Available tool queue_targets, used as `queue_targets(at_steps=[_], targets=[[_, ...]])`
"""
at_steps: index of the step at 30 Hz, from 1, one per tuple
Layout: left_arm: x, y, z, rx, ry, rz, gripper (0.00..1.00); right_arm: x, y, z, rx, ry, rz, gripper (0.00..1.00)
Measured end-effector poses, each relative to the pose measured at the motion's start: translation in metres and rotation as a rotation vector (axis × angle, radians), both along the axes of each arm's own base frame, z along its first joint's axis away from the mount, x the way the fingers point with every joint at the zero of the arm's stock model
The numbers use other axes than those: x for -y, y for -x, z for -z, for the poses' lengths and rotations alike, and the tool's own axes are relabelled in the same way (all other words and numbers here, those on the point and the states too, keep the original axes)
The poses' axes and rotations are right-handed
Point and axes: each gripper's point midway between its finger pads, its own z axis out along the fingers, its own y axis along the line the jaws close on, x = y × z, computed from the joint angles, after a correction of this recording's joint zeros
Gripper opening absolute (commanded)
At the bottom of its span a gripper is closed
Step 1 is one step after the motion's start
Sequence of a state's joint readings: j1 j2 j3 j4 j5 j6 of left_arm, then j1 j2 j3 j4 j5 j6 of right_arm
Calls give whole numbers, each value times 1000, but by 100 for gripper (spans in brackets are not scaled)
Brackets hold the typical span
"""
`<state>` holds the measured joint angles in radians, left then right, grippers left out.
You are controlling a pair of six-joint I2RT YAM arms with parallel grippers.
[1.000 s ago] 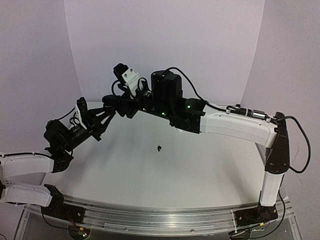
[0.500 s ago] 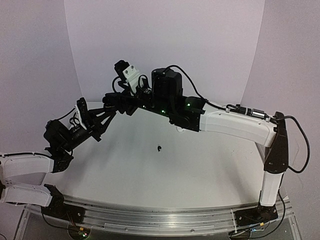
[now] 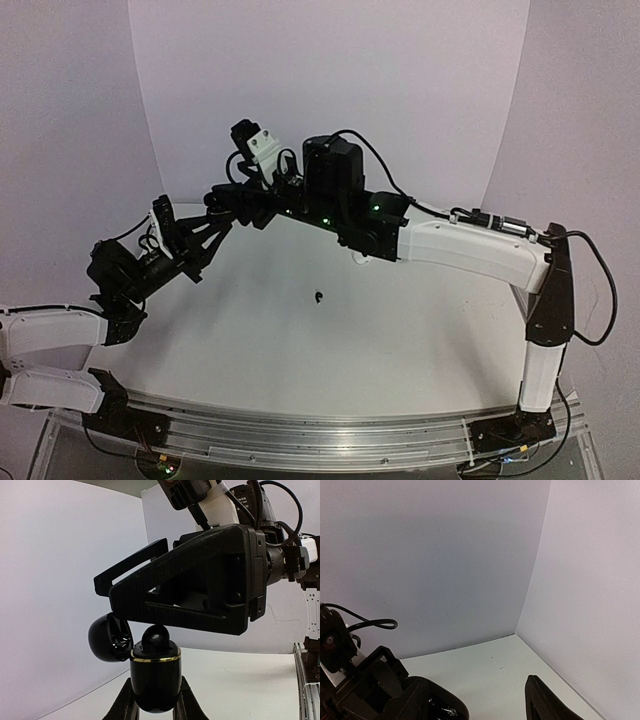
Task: Insert the wireless bluetooth earbuds into the charging case
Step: Adjust the right earbud in the right side groove of the charging case.
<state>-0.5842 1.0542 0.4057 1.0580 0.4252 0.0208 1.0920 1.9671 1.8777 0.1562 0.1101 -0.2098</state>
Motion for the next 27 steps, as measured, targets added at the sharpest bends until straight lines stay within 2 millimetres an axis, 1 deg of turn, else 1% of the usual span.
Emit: queue_targets(at_steps=[7,13,19,21,23,25,27], targets=[[-1,0,-2,-2,11,2,0,-3,0,-7,-2,-16,-15,65],[-2,-1,-2,-41,34,10,0,-3,6,-28,-8,-65,-75,66],[-3,-2,-2,-78,58,18,0,4,5,-39,-36,-101,-82,68],[-3,-3,-2,-84,63,13,0,11,-2,-43,-70,-127,-49,67],[-4,-4,-3,-87,69,7,0,27,-17,-46,-139,-166,10,64],[-5,-5,-4,-87,73,1,0,54,-44,-42,-244,-208,98,63],[-6,-5,-5,-86,76,-4,0,90,-81,-31,-353,-240,214,63]])
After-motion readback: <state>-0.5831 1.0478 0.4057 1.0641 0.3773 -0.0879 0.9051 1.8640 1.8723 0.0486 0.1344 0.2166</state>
